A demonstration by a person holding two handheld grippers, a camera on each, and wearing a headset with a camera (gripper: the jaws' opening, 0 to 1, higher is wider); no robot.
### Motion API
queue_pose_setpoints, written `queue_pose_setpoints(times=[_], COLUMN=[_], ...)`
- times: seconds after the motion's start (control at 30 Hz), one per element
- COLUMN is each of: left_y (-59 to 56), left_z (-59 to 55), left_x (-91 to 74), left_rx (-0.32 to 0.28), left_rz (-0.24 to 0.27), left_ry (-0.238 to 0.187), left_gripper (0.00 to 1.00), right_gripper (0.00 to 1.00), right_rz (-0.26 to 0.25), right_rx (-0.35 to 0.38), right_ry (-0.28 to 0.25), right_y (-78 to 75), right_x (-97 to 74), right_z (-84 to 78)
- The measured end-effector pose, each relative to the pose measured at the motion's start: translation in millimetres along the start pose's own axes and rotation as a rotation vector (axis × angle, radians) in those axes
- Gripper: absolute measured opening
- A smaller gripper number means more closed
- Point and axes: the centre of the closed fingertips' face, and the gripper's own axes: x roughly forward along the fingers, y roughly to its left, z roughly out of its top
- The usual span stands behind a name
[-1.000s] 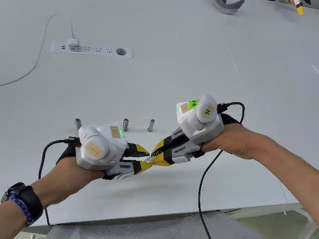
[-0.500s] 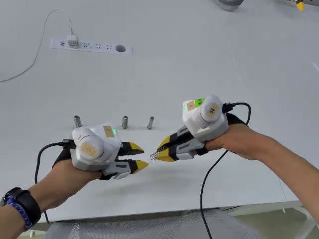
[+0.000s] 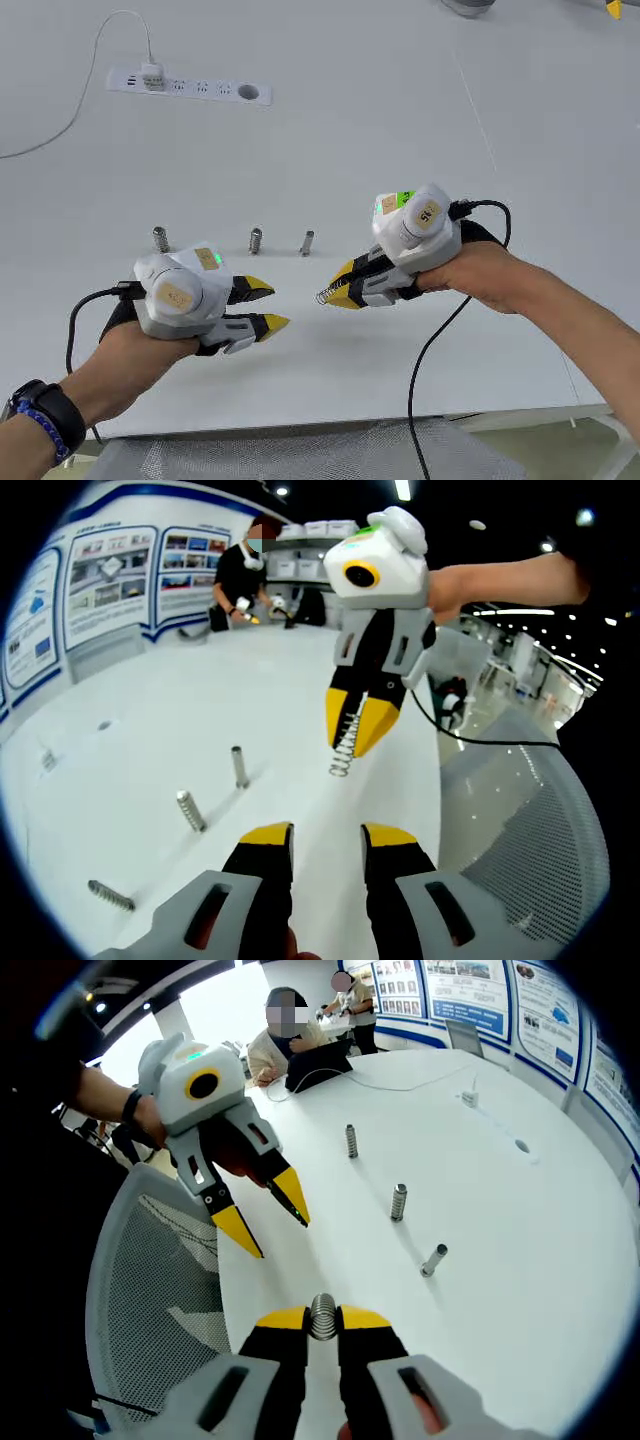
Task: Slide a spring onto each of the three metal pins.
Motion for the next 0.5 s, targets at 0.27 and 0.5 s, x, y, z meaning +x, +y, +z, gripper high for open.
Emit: queue_pose_setpoints(times=[0.27, 0.5], left_y=[16.4, 29.1], left_z=[-3.0, -2.5], left_x=[-1.2, -3.4], left_rx=[-0.042, -0.078], left_rz=[0.054, 0.097], left_ry=[-0.006, -0.011], left_gripper=[0.34, 0.41], right_gripper=[0.12, 0.12], right_rz=[-0.026, -0.056], right_rx=[-0.006, -0.013], right_ry=[0.012, 0.021], right_y=[-16.5, -36.2], right_x=[-0.7, -3.0], right_z=[0.5, 5.4])
